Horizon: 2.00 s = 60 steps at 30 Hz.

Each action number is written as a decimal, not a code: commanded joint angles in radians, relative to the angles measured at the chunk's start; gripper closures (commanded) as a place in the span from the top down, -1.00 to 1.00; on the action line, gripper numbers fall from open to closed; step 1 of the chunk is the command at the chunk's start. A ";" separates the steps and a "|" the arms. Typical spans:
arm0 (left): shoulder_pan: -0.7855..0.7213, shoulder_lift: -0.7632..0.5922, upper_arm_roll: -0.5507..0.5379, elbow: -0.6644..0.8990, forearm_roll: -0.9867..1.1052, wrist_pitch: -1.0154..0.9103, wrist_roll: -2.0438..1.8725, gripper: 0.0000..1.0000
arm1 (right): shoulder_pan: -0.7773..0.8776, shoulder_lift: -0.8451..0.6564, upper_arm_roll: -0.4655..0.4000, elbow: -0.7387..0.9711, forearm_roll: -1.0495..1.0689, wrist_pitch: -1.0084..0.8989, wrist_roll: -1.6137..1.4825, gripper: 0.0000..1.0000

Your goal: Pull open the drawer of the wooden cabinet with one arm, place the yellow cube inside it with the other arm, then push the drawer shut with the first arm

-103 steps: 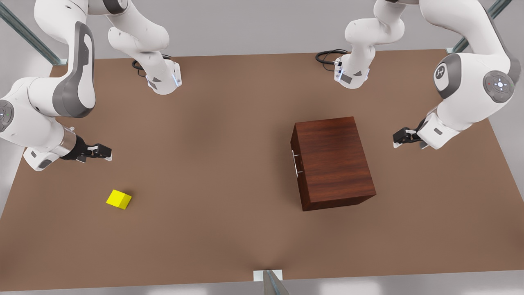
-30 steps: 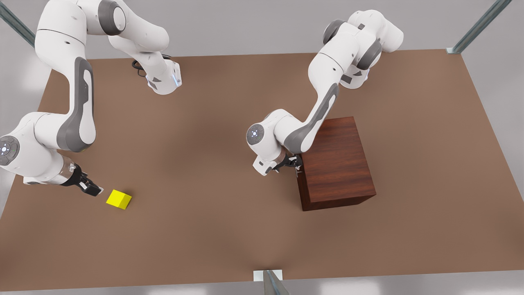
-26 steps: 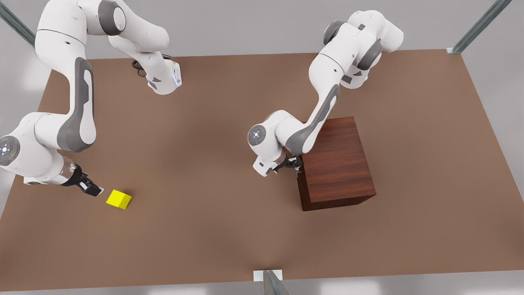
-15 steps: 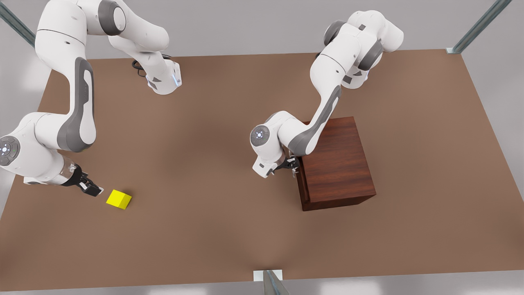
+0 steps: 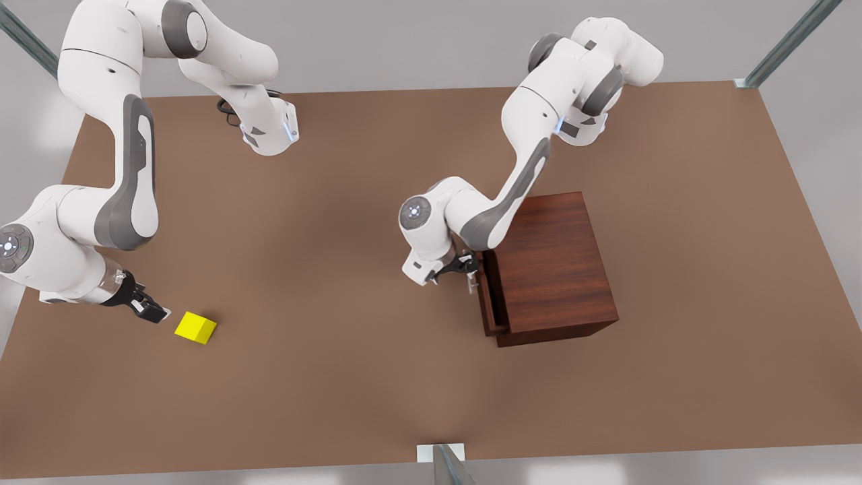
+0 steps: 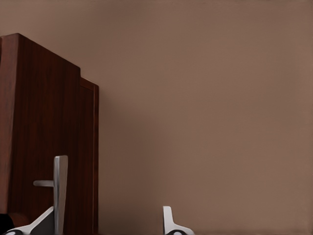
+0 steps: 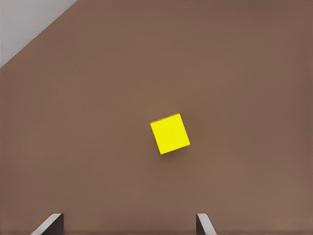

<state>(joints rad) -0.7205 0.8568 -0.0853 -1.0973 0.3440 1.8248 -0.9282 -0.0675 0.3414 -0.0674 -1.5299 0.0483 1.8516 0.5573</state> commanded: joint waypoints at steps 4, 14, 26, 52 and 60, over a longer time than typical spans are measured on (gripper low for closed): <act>-0.011 0.027 0.001 0.037 0.001 0.045 -0.097 1.00 | 0.000 -0.001 0.000 0.000 0.001 0.000 0.003 1.00; -0.013 0.051 0.004 0.071 0.003 0.096 -0.101 1.00 | 0.000 0.004 0.000 0.000 -0.001 0.000 0.003 1.00; -0.048 0.067 0.009 0.094 0.004 0.154 -0.156 1.00 | 0.000 0.004 0.000 0.000 -0.001 0.000 0.003 1.00; 0.604 -0.729 0.055 -0.539 -0.318 -0.116 0.902 1.00 | -0.034 0.235 -0.002 0.076 -0.010 0.061 -0.303 1.00; 0.609 -0.725 0.067 -0.449 -0.326 -0.160 0.904 1.00 | -0.147 0.404 0.090 0.159 -0.051 0.115 -0.296 1.00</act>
<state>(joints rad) -0.1095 0.1321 -0.0190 -1.5465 0.0230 1.6660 -0.3673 -0.2092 0.7354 0.0181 -1.3721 0.0215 1.9314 0.3893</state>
